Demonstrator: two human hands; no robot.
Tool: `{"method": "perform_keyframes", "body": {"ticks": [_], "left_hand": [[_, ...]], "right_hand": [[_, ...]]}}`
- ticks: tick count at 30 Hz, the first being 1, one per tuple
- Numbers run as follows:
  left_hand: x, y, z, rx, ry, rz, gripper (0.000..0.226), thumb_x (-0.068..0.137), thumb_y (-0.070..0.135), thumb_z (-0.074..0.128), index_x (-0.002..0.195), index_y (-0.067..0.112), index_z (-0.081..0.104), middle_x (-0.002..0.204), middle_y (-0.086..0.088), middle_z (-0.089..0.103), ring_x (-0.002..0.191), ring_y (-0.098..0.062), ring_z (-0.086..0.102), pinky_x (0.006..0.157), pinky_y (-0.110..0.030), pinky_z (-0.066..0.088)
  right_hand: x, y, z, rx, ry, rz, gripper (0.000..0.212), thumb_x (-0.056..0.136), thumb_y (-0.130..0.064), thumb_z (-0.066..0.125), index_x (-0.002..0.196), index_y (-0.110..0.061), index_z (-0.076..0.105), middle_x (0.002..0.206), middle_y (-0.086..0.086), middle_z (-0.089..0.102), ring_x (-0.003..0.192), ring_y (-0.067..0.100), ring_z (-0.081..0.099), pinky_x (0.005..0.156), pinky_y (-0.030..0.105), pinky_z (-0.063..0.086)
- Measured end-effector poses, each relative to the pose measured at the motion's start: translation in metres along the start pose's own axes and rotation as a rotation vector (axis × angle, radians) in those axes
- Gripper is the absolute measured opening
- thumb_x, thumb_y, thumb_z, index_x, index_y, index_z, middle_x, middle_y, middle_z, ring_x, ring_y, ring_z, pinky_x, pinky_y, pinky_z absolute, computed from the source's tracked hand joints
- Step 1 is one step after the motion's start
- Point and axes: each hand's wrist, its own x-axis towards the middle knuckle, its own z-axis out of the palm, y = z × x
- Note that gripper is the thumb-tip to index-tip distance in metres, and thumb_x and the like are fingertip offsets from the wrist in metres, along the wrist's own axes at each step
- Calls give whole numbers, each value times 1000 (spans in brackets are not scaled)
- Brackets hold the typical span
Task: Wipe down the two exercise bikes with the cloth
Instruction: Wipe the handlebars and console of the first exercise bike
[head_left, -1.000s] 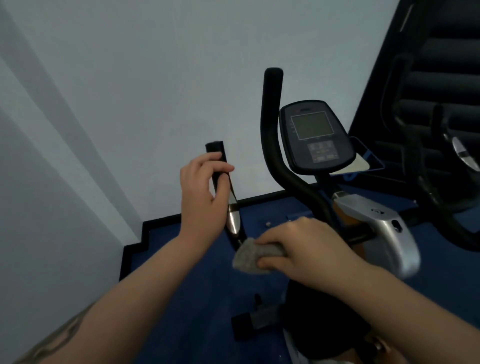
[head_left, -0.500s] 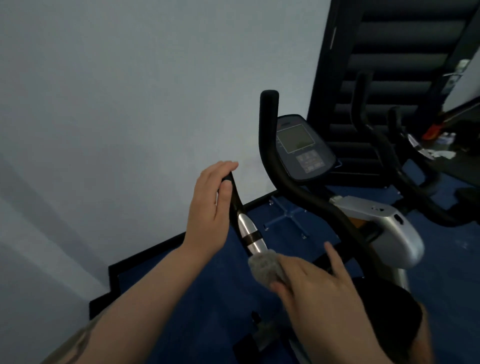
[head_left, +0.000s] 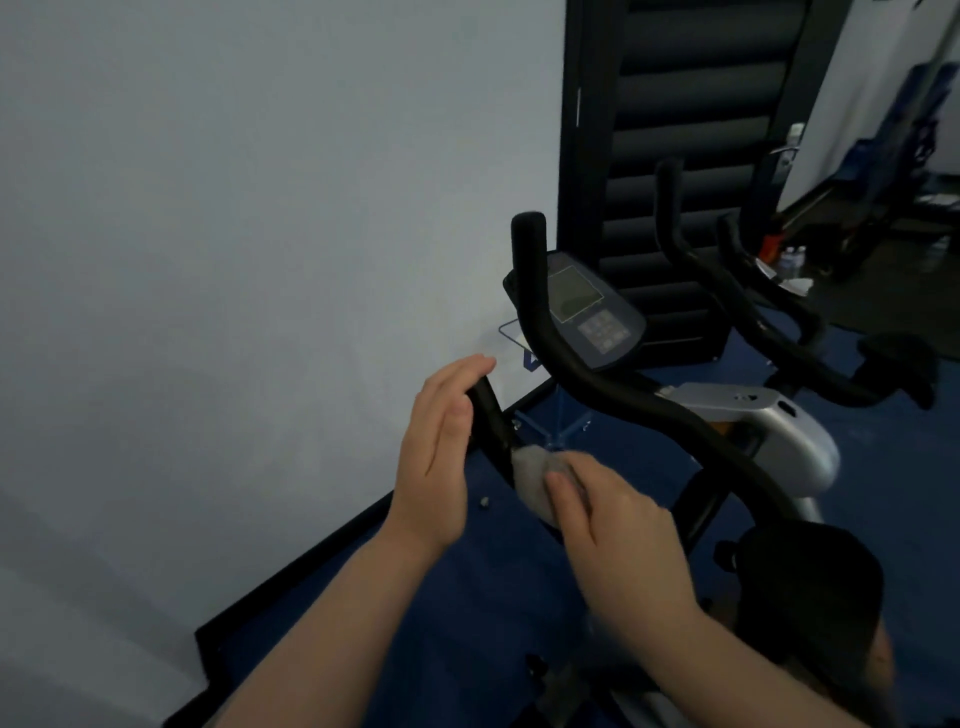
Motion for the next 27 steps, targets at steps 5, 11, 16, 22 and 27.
{"method": "perform_keyframes", "body": {"ticks": [5,11,16,22,27], "left_hand": [[2,0,-2,-21,-16,-3,40,103,19,26,133,18,53,136,8,52,132,-9,44,107,-15,30],[2,0,-6,-72,-43,-36,39,102,23,29,134,17,51,134,6,54,127,-6,48,103,-13,34],[4,-2,-9,-64,-84,-27,41,102,27,28,136,20,49,136,12,51,130,-6,45,105,-14,33],[5,1,-10,-189,-74,-90,44,101,34,28,134,18,52,129,6,58,122,-7,54,99,-17,42],[4,2,-10,-113,-58,-64,47,101,34,26,133,15,54,132,9,55,127,-7,49,106,-28,41]], "right_hand": [[35,-22,10,-38,-71,29,29,102,-37,33,95,-20,55,81,-7,59,75,17,60,58,31,34],[56,-50,25,262,30,82,22,103,-36,34,106,-29,54,85,-13,58,73,3,55,59,23,36],[36,-31,25,116,26,-43,35,98,-42,45,132,-34,45,108,-14,52,89,5,53,63,19,37],[64,-45,20,398,-33,-17,22,97,-41,51,117,-35,54,99,-15,64,87,1,61,74,29,52],[38,-22,12,51,-111,-74,34,93,-49,52,124,-35,48,104,-15,58,85,7,58,65,27,40]]}}
